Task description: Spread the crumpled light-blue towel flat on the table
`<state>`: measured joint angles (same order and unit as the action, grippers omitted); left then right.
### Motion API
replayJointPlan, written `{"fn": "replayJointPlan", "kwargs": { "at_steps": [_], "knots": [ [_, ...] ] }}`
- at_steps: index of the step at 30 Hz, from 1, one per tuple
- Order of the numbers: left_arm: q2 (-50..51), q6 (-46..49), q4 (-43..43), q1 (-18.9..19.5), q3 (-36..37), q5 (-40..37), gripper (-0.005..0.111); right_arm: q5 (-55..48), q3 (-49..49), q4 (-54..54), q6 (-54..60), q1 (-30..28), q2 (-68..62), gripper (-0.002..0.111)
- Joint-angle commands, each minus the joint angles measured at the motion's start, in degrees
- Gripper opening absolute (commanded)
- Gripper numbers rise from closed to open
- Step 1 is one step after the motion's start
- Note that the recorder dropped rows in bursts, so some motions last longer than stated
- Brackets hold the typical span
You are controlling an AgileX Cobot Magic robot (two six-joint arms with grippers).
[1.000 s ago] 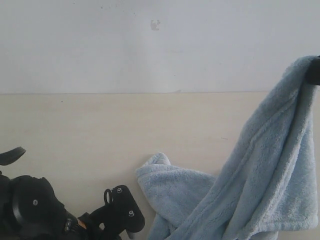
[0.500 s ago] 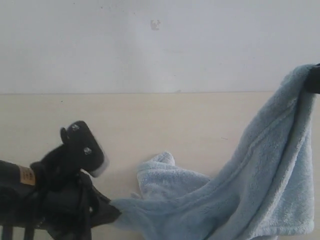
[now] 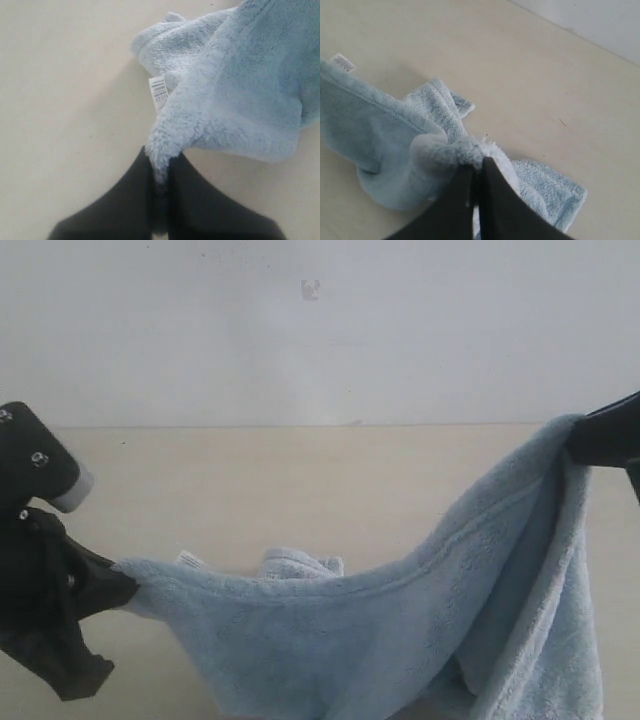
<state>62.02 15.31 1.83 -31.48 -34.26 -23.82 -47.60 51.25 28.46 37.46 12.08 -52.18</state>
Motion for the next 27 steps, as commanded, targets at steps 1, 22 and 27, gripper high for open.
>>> {"fn": "replayJointPlan", "kwargs": {
  "at_steps": [1, 22, 27],
  "knots": [
    [-3.8, -5.4, -6.1, 0.5, -1.3, -2.8, 0.004, 0.5, 0.1, 0.6, 1.0, -0.1, -2.3, 0.000],
    [-11.0, -19.1, -24.0, 0.5, -5.0, -15.6, 0.004, 6.7, 0.1, -0.6, 3.4, 8.9, -21.3, 0.000],
    [-11.0, -19.1, -24.0, 0.5, -5.0, -15.5, 0.004, 8.9, 0.1, -0.6, 3.4, 10.4, -22.4, 0.000]
  ]
}}
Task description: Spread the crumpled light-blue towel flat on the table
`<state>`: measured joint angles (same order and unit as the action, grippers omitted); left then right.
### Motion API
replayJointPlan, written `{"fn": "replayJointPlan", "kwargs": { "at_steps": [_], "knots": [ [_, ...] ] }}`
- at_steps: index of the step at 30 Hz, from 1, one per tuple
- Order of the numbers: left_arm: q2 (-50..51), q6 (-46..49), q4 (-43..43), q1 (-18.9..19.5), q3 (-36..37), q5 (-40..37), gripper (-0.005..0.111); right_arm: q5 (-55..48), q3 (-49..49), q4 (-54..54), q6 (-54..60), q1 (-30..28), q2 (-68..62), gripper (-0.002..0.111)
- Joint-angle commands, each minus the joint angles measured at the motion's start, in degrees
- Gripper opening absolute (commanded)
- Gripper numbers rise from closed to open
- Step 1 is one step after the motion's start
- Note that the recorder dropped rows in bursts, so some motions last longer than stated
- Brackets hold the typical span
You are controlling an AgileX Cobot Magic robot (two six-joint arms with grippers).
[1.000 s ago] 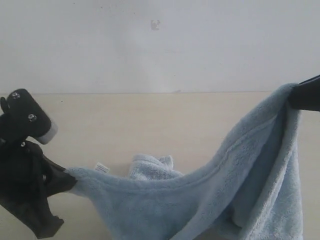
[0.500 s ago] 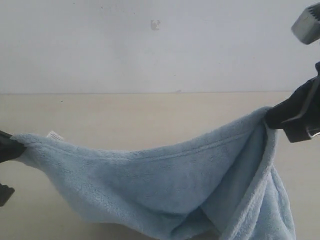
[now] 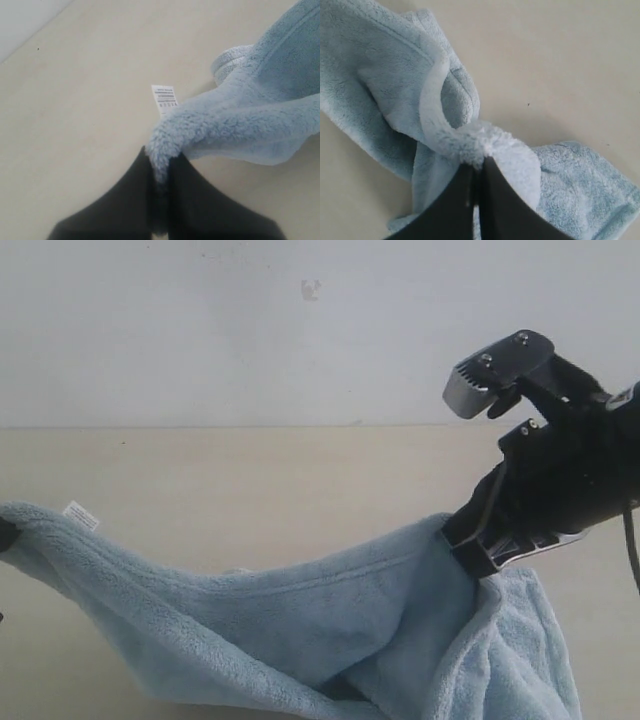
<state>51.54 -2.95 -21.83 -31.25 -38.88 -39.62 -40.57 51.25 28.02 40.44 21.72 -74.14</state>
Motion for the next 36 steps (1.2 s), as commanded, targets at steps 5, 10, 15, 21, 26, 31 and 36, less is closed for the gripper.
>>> {"fn": "replayJointPlan", "kwargs": {
  "at_steps": [5, 10, 15, 21, 26, 31, 36],
  "knots": [
    [-0.5, -1.3, -0.3, 0.3, -0.4, 0.3, 0.004, 2.0, 0.1, -0.2, 0.2, 0.8, -0.4, 0.000],
    [-0.5, -1.3, -0.3, 0.3, -0.4, 0.3, 0.004, 4.5, 0.1, -8.1, -9.3, 0.8, -0.4, 0.040],
    [-0.5, -1.3, -0.3, 0.3, 0.0, 0.8, 0.004, 4.8, 0.1, -15.6, -18.5, 0.8, 0.3, 0.057],
    [-0.5, -1.3, -0.2, 0.3, 0.3, 1.1, 0.004, -1.8, 0.1, -14.9, -18.7, 0.8, 3.6, 0.057],
    [-0.5, -1.7, -0.2, 0.3, 0.3, 1.9, 0.004, -4.7, -4.1, -14.1, -18.7, 2.5, 3.6, 0.057],
    [-0.5, -1.8, -0.2, 0.3, 0.3, 2.1, 0.004, -1.8, -8.6, -13.8, -19.6, 12.5, 3.6, 0.057],
    [-0.5, -2.1, -0.2, 0.3, 0.3, 2.5, 0.004, 2.0, -11.2, -19.1, -29.1, 23.7, 1.3, 0.056]
  ]
}}
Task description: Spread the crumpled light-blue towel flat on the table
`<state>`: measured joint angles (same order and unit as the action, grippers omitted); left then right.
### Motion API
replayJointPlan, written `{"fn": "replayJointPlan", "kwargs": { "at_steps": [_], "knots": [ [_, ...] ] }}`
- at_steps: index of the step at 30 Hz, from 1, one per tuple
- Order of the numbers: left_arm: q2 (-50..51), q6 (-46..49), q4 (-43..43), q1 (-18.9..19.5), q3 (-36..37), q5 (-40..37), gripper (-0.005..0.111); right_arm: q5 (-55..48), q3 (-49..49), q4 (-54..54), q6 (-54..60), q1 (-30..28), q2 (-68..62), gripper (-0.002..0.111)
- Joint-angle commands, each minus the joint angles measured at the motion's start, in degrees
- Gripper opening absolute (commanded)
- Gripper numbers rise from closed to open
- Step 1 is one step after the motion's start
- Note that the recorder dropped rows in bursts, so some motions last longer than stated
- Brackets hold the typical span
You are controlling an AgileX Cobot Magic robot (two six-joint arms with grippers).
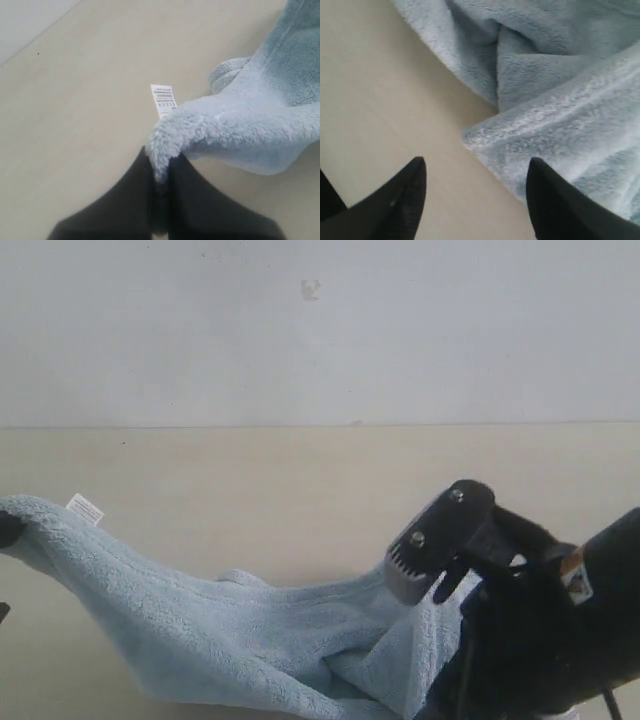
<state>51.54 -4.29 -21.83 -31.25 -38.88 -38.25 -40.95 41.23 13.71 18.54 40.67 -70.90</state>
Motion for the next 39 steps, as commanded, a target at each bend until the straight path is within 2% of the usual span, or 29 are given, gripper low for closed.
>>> {"fn": "replayJointPlan", "kwargs": {
  "at_steps": [1, 8, 11, 17, 25, 28, 34, 36, 39],
  "knots": [
    [-0.5, -0.8, -0.2, 0.3, 0.3, 1.1, 0.004, 1.7, -1.4, -9.1, -14.3, 6.3, -4.4, 0.054],
    [-0.5, -1.1, -0.2, 0.3, 0.3, 1.1, 0.004, 6.7, -1.4, -10.4, -21.0, 12.0, -11.7, 0.053],
    [-0.5, -1.1, -0.1, 0.3, 0.3, 1.1, 0.004, 7.6, -1.4, -15.7, -29.5, 12.0, -13.8, 0.053],
    [-0.5, -1.3, 0.0, 0.3, 0.3, 1.4, 0.004, 9.6, -1.4, -26.4, -37.7, 12.0, -16.0, 0.053],
    [-0.5, -1.3, 0.3, 0.3, 0.3, 1.8, 0.004, 12.4, -1.1, -32.5, -41.1, 12.0, -21.3, 0.052],
    [-0.5, -1.3, 0.4, 0.3, 0.3, 1.8, 0.004, 14.2, -1.1, -33.2, -41.1, 12.0, -23.5, 0.042],
    [-0.5, -1.3, 0.4, 0.3, 0.3, 1.8, 0.004, 16.2, -1.1, -41.9, -47.9, 11.8, -24.5, 0.005],
    [-0.5, -1.3, 0.4, 0.3, 0.3, 1.8, 0.004, 14.4, -1.1, -46.4, -51.3, 11.8, -23.7, -0.001],
    [-0.5, -1.3, 0.4, 0.3, 0.3, 1.8, 0.004, 9.1, -1.1, -51.6, -53.8, 11.8, -21.3, 0.002]
  ]
}}
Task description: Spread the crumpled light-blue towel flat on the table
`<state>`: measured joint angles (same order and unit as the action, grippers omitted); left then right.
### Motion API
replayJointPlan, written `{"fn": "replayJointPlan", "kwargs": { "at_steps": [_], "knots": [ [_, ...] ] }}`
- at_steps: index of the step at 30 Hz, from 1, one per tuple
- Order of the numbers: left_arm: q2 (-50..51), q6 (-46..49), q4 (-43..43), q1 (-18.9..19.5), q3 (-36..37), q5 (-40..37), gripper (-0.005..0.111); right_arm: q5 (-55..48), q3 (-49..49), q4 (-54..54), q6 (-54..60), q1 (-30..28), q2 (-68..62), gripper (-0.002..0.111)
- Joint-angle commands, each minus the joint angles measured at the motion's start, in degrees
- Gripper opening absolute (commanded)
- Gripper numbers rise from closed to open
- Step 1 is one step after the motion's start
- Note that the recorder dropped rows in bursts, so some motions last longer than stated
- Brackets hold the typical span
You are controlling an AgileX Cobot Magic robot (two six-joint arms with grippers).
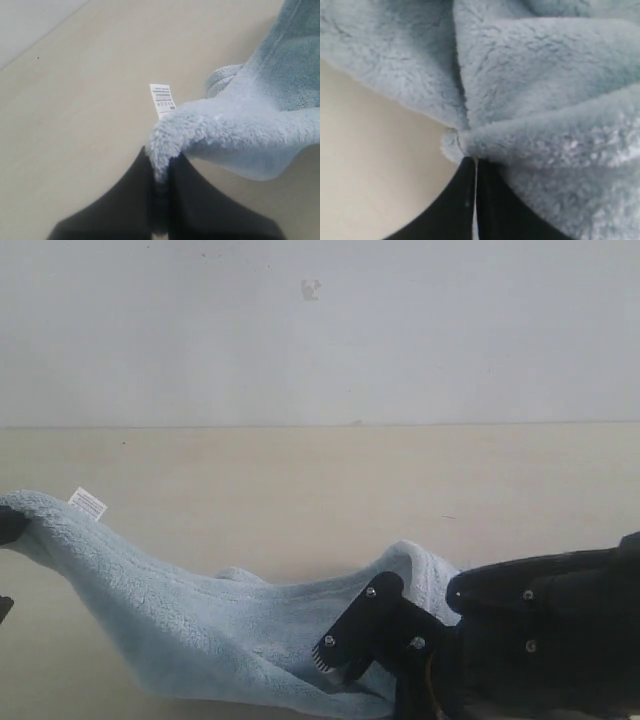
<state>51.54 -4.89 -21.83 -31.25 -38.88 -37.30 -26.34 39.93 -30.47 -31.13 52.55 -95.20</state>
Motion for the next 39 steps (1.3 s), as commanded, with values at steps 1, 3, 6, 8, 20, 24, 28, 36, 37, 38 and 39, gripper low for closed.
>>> {"fn": "replayJointPlan", "kwargs": {
  "at_steps": [1, 3, 6, 8, 20, 24, 28, 36, 37, 38, 39],
  "knots": [
    [-0.5, -0.7, 0.4, 0.3, 0.3, 0.8, 0.004, -7.8, 0.2, -8.7, -4.5, 0.0, 3.8, 0.004],
    [-0.5, -0.7, 0.4, 0.3, 0.3, 0.8, 0.004, -12.3, 0.2, -11.6, -5.5, 0.0, 5.9, 0.007],
    [-0.5, -0.7, 0.5, 0.3, 0.3, 0.8, 0.004, -16.5, 0.2, -15.6, -7.2, 0.0, 9.1, 0.008],
    [-0.5, -0.7, 1.0, 0.3, 0.3, 0.8, 0.004, -19.2, 0.2, -20.7, -10.8, 0.0, 10.9, 0.008],
    [-0.5, -0.7, 1.4, 0.3, 0.3, 0.7, 0.004, -6.3, 0.0, 7.1, 5.8, -7.5, 18.8, 0.010],
    [-0.5, -0.7, 1.4, 0.3, 0.3, 0.8, 0.004, -2.6, 0.0, 13.9, 11.1, -7.5, 21.3, 0.038],
    [-0.5, -0.7, 1.4, 0.3, 0.3, 0.9, 0.004, -8.9, 0.0, 18.8, 25.2, -6.2, 21.4, 0.061],
    [-0.5, -0.7, 1.4, 0.3, 0.3, 1.5, 0.004, -11.1, 0.0, 9.7, 28.1, 3.3, 19.8, 0.061],
    [-0.5, -0.7, 1.4, 0.3, 0.3, 1.5, 0.004, -11.9, 0.0, 7.5, 28.1, 4.8, 18.9, 0.061],
    [-0.5, -0.7, 1.4, 0.3, 0.3, 1.4, 0.004, -12.8, 0.0, 4.9, 28.1, 6.1, 17.9, 0.061],
    [-0.5, -0.7, 1.4, 0.3, 0.3, 1.4, 0.004, -14.2, 0.0, 2.1, 28.0, 7.6, 16.5, 0.061]
  ]
}}
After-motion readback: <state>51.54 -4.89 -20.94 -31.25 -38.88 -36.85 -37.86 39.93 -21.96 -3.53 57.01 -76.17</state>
